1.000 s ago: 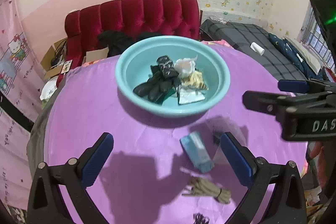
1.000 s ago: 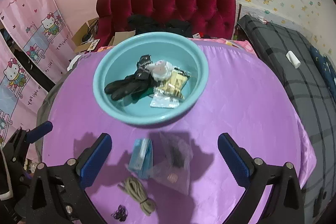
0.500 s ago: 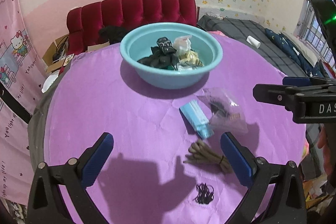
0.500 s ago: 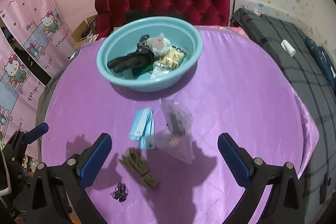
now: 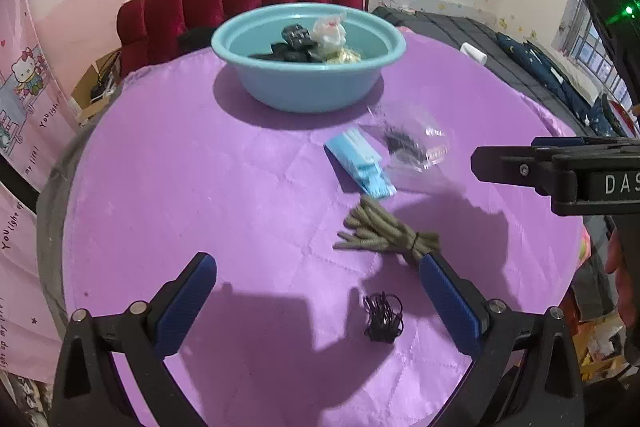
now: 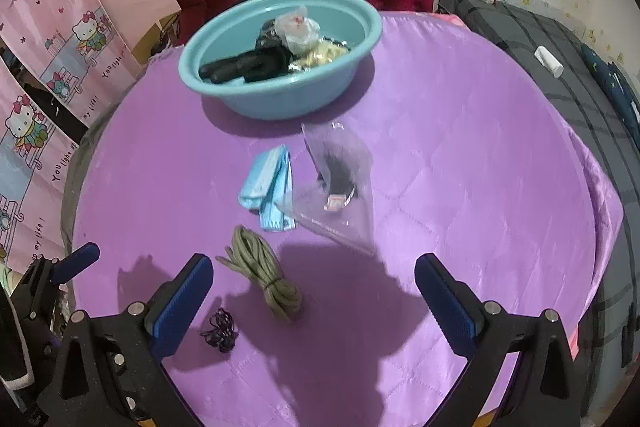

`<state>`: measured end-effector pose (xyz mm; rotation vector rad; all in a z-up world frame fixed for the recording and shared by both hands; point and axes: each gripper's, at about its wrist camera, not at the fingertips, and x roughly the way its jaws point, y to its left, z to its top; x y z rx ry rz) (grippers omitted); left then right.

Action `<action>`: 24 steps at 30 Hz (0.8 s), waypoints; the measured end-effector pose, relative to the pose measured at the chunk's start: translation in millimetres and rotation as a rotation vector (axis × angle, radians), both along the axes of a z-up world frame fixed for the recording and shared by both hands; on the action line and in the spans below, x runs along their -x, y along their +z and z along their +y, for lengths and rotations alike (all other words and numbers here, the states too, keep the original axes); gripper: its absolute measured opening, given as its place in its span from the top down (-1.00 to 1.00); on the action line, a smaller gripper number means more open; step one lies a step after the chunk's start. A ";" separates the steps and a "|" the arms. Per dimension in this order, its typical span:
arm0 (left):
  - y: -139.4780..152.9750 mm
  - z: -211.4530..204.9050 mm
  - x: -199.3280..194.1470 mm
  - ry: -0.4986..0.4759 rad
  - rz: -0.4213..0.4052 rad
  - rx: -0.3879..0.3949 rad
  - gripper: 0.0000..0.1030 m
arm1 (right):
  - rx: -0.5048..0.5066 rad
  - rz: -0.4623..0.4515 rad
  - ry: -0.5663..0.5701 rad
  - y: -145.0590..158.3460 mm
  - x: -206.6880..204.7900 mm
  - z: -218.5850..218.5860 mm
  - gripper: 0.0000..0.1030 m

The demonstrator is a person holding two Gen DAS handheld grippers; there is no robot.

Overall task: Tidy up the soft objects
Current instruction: 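Pull both tools back toward the khaki rope and black earphones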

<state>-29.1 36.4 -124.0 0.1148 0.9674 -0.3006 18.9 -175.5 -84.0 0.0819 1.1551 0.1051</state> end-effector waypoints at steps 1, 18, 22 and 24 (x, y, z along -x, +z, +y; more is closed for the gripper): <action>-3.1 -0.5 1.9 -0.002 0.003 0.000 -1.00 | -0.001 0.006 -0.002 -2.1 0.9 -0.1 -1.00; -46.7 -13.2 10.9 -0.058 0.116 -0.011 -1.00 | 0.004 0.068 -0.015 -30.0 5.0 -5.5 -1.00; -54.9 -16.3 10.8 -0.068 0.142 -0.007 -1.00 | 0.001 0.077 -0.028 -35.3 5.0 -11.9 -1.00; -61.3 -20.6 11.0 -0.085 0.156 -0.012 -0.99 | -0.002 0.090 -0.032 -40.3 5.0 -14.8 -1.00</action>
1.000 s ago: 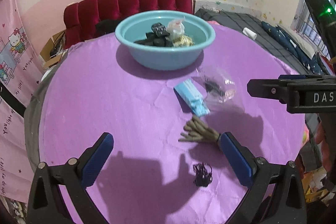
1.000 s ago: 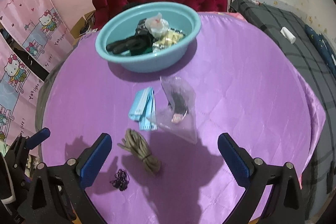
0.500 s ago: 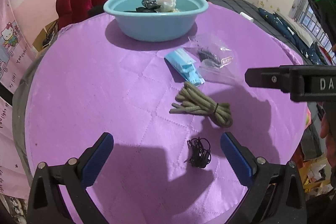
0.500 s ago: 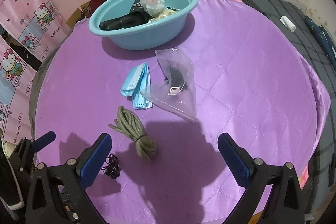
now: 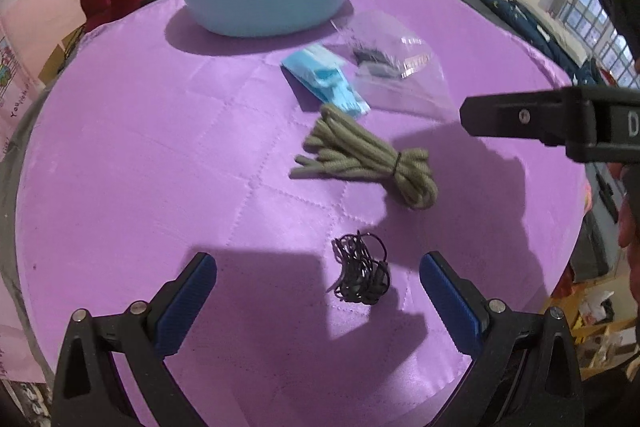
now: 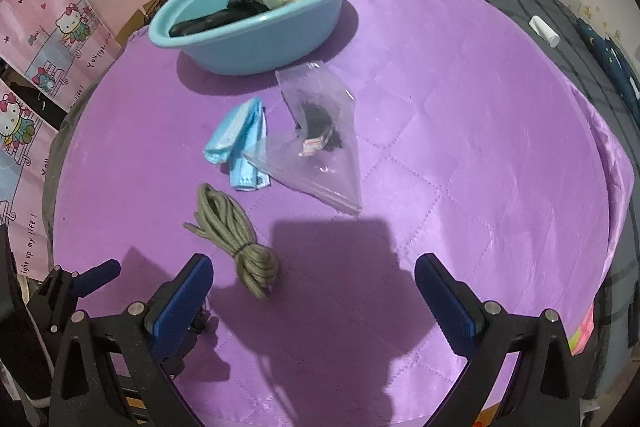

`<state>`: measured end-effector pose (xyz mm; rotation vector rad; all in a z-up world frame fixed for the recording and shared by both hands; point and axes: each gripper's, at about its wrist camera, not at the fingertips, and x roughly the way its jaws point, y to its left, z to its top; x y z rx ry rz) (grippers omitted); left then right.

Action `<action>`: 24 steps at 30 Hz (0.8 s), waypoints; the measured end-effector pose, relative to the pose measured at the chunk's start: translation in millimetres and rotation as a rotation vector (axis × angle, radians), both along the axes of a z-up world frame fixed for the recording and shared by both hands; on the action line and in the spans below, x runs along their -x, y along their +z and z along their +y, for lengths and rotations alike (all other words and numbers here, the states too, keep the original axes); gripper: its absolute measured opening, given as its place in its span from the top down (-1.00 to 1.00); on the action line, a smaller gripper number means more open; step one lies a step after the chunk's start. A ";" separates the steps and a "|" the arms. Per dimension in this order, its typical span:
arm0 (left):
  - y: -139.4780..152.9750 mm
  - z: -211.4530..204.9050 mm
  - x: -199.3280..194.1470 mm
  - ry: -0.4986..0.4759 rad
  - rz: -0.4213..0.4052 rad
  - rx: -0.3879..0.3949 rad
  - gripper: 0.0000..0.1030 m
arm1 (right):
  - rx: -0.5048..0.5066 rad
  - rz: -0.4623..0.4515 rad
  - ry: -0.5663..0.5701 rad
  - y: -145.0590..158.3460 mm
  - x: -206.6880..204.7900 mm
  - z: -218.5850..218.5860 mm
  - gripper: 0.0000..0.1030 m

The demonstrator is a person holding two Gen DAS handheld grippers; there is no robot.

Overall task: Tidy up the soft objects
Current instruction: 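Pull both tools back toward the khaki rope and black earphones, then grasp the black earphones with the left tool while the right tool grasps the khaki rope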

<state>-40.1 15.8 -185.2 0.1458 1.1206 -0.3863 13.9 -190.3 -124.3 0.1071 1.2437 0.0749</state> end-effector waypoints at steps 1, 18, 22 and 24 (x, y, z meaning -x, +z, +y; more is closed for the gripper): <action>-4.1 -3.2 0.3 -0.009 0.006 -0.012 -0.96 | -0.002 0.007 -0.001 -2.3 -0.5 -0.6 -1.00; -26.5 -14.3 2.4 -0.083 0.064 0.041 0.58 | -0.057 0.042 0.012 -23.8 -4.1 5.9 -1.00; -18.4 -4.0 1.5 -0.057 0.056 0.047 0.58 | -0.066 0.033 0.045 -22.0 -5.9 16.8 -1.00; -14.9 1.2 -2.0 -0.037 0.054 0.042 0.58 | -0.078 0.035 0.065 -22.3 -8.6 24.4 -1.00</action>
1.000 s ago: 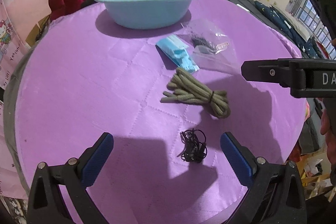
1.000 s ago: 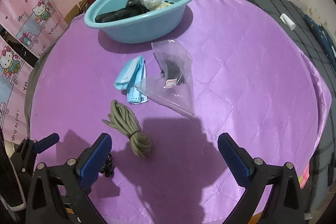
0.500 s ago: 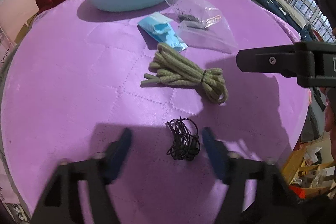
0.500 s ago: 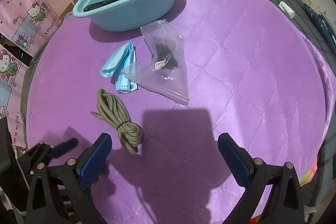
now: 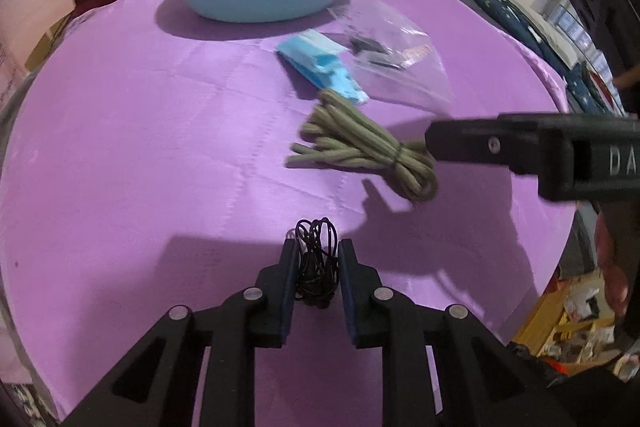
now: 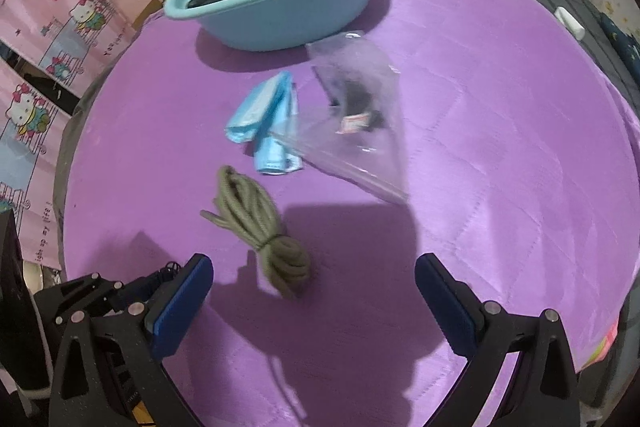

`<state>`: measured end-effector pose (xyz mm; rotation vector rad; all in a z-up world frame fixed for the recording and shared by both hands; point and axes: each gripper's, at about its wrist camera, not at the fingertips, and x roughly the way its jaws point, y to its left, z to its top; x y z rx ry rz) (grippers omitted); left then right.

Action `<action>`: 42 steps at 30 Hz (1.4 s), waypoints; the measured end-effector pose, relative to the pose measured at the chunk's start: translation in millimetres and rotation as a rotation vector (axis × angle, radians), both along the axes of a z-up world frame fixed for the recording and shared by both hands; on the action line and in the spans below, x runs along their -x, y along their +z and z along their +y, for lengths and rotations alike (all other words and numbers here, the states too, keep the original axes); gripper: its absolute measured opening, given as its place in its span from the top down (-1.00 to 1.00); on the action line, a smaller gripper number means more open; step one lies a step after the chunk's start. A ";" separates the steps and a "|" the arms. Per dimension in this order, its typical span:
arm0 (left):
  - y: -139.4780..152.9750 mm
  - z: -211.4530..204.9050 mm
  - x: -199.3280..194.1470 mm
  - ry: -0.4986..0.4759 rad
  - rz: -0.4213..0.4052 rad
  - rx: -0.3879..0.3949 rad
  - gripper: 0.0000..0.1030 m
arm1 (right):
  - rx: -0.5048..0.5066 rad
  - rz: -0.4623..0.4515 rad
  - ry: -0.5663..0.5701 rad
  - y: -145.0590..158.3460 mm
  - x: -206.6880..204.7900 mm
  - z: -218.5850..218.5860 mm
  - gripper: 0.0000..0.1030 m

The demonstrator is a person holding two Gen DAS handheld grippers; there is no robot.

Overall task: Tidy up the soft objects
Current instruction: 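Grasp the black earphones with the left tool while the right tool grasps the khaki rope, then carry the earphones and rope over the light-blue basin with both tools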

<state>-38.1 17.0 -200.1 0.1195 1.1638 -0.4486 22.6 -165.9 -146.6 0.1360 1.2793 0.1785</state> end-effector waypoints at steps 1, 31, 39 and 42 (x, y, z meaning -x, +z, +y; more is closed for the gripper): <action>0.9 1.1 -1.1 0.010 0.001 0.000 0.58 | -0.006 0.001 0.006 -0.8 -1.6 3.1 -1.00; 16.9 50.4 -0.8 0.136 -0.050 0.001 0.58 | 0.023 -0.004 0.102 -28.4 -28.1 64.2 0.76; 22.3 48.4 -6.2 0.131 -0.053 0.021 0.58 | 0.040 -0.029 0.115 -10.9 -18.7 60.9 0.77; 25.9 48.3 -8.1 0.132 -0.045 0.034 0.58 | 0.044 -0.033 0.113 -3.1 -15.6 55.7 0.77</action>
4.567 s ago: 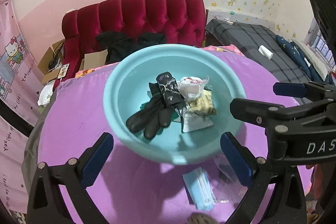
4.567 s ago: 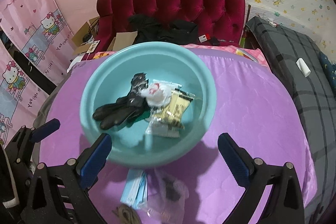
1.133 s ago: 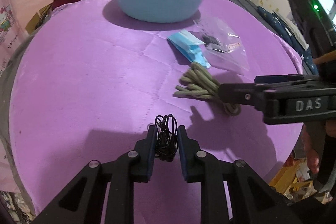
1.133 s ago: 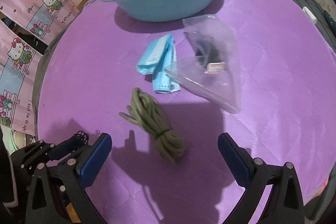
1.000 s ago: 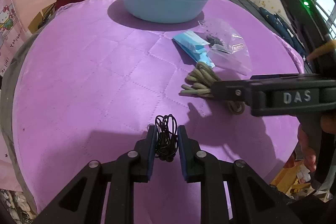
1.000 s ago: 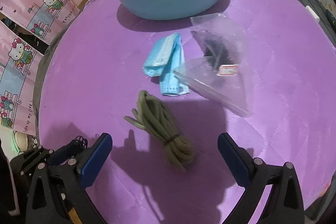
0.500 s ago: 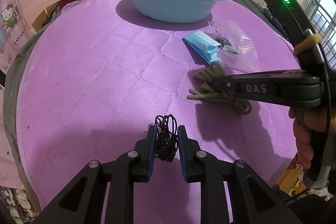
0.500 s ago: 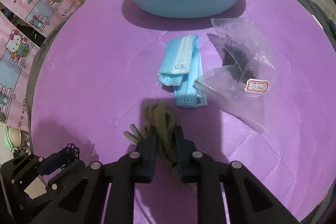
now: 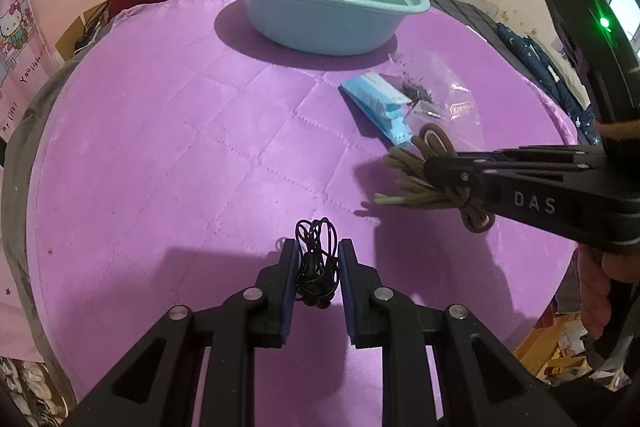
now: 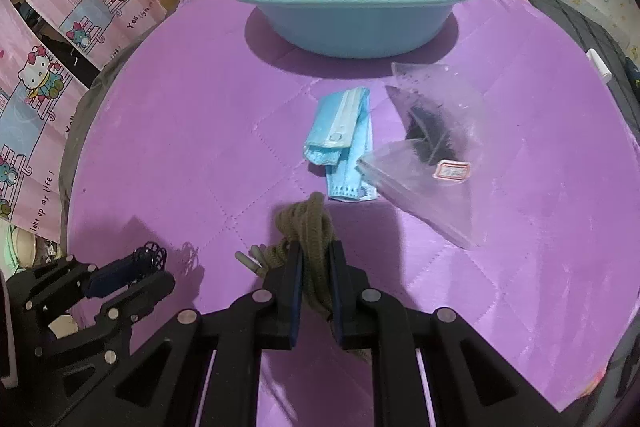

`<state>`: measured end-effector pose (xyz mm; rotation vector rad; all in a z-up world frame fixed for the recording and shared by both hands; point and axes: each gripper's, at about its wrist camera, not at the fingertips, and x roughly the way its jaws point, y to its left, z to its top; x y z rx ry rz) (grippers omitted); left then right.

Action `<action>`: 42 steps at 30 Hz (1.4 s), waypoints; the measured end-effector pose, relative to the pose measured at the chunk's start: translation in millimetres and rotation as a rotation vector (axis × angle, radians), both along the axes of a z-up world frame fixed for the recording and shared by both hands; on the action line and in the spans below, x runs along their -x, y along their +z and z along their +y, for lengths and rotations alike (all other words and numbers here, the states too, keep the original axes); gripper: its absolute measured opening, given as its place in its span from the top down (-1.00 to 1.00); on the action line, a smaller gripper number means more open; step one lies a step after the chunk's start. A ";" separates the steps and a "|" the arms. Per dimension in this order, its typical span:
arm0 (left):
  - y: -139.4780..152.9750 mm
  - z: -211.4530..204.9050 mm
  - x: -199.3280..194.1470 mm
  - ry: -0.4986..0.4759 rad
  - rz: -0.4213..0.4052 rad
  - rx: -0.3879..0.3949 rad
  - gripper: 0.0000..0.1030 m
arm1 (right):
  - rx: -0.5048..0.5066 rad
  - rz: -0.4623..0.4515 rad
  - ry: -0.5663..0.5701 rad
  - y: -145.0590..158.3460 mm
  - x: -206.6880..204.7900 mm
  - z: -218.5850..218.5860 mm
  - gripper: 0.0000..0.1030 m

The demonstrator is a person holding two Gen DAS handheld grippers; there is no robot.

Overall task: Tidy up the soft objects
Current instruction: 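Carry the earphones and rope over the light-blue basin with both tools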

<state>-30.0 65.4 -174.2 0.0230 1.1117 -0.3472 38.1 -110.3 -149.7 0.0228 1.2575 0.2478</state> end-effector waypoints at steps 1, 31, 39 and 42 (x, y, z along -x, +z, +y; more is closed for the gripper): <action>1.9 -0.1 -0.5 0.000 0.001 0.004 0.58 | 0.002 -0.003 -0.002 3.8 -0.2 -3.2 0.77; 95.4 -41.1 -46.5 -0.091 -0.120 0.005 0.58 | 0.013 -0.118 -0.014 106.4 -38.5 -35.8 0.77; 107.5 -48.4 -72.7 -0.089 -0.142 0.019 0.58 | 0.014 -0.172 -0.003 128.7 -68.4 -39.4 0.77; 111.2 -50.3 -85.1 -0.086 -0.144 0.026 0.58 | 0.014 -0.184 -0.001 132.7 -82.1 -40.1 0.77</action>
